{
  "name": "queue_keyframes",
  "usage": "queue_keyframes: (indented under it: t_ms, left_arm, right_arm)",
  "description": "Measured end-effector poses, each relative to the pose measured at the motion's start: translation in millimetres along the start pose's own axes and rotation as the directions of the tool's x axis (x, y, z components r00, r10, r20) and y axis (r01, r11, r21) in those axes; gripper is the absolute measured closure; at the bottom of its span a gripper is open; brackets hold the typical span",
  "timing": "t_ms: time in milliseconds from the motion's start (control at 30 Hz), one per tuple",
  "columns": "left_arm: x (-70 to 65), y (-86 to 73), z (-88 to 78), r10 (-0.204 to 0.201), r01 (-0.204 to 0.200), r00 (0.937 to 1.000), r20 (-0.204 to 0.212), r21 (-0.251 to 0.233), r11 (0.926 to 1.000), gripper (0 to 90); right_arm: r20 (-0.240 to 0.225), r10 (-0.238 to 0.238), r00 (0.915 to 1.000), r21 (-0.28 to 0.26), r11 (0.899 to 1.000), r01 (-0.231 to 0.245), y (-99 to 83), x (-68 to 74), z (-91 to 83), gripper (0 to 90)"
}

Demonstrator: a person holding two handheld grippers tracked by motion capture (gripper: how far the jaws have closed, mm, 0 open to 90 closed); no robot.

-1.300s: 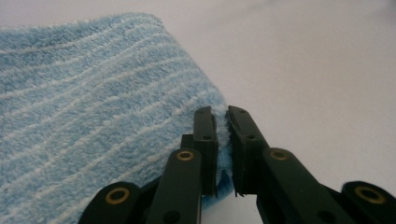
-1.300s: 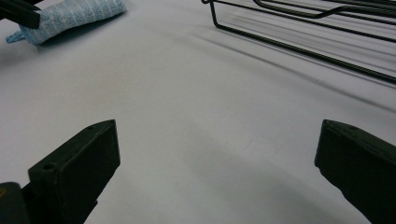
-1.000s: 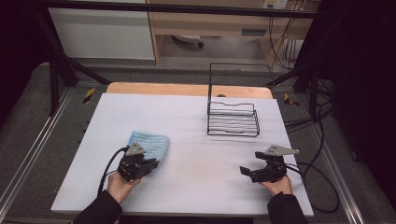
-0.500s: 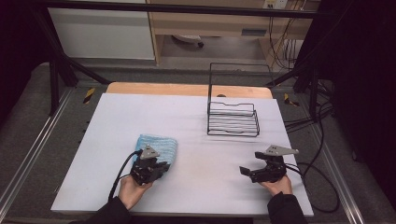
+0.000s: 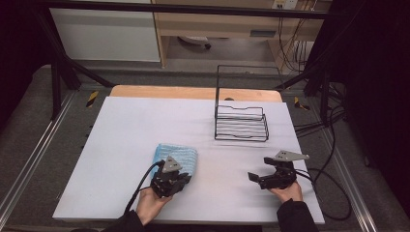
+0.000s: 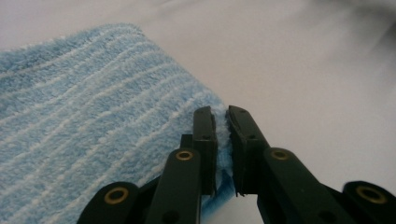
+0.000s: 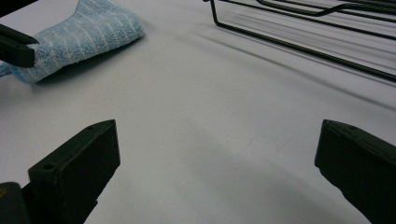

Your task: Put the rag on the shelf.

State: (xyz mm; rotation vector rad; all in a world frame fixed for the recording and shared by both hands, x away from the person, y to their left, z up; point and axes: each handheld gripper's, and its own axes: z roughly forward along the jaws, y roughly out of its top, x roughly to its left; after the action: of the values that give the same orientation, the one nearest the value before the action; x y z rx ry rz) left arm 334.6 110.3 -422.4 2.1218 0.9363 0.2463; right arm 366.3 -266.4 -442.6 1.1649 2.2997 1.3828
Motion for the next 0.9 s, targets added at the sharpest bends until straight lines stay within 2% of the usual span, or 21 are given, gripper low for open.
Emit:
queue_keyframes:
  t_ms: [167, 233, 267, 400, 500, 533, 600, 733, 767, 800, 900]
  left_arm:
    - [-5.3, 1.6, 6.7, 0.004, -0.004, 0.9998, 0.019, 0.004, 1.0, 79.5]
    - [-5.9, 1.1, 10.0, 0.006, -0.006, 0.9997, 0.026, 0.017, 0.9998, 76.5]
    - [-5.2, 0.4, 10.7, 0.007, -0.008, 0.9991, 0.042, 0.021, 0.9997, 74.3]
    - [-1.8, 2.3, 5.0, -0.004, 0.004, 0.9978, 0.067, 0.001, 1.0, 64.7]
    - [8.4, 5.9, -9.0, -0.003, 0.004, 0.9991, 0.042, -0.021, 0.9998, 58.0]
    - [8.4, 5.9, -9.0, -0.003, 0.004, 0.9991, 0.042, -0.021, 0.9998, 56.2]
    - [22.1, 5.5, -20.2, -0.015, 0.015, 0.9998, 0.013, -0.026, 0.9996, 53.3]
    - [45.0, -1.4, -34.3, -0.031, 0.031, 0.9979, -0.056, 0.001, 0.9995, 47.2]
    - [45.0, -1.4, -34.3, -0.031, 0.031, 0.9979, -0.056, 0.001, 0.9995, 46.5]
    - [56.7, -8.1, -40.8, -0.047, 0.048, 0.9952, -0.086, 0.017, 0.9987, 46.1]
    - [66.6, -15.6, -46.1, -0.062, 0.065, 0.9924, -0.107, 0.027, 0.9975, 45.9]
  right_arm:
    - [-0.001, 0.001, 1.0, 0.003, 1.0, -0.001, -0.1, 0.1, 0.2, 0.6]
    - [-0.001, 0.002, 1.0, 0.004, 1.0, -0.002, -0.1, 0.2, 0.3, 0.6]
    - [-0.002, 0.002, 1.0, 0.004, 1.0, -0.002, -0.1, 0.3, 0.3, 0.6]
    - [-0.003, 0.001, 1.0, 0.003, 1.0, -0.001, -0.1, 0.1, 0.1, 0.6]
    - [-0.003, 0.001, 1.0, 0.003, 1.0, -0.001, -0.1, 0.3, 0.2, 0.6]
    - [-0.003, 0.001, 1.0, 0.004, 1.0, -0.001, -0.2, 0.3, 0.3, 0.7]
    - [-0.006, 0.005, 1.0, 0.005, 1.0, -0.005, -0.2, 1.1, 0.7, 0.9]
    - [-0.007, 0.009, 0.9999, 0.007, 1.0, -0.009, 1.0, 3.8, 1.3, 1.1]
    - [-0.007, 0.012, 0.9999, 0.008, 1.0, -0.012, 1.6, 5.1, 1.7, 1.3]
    - [-0.009, 0.009, 0.9999, 0.005, 1.0, -0.009, 2.6, 6.9, 2.4, 1.5]
    - [-0.013, 0.009, 0.9999, 0.004, 1.0, -0.009, 4.7, 12.1, 4.6, 2.0]
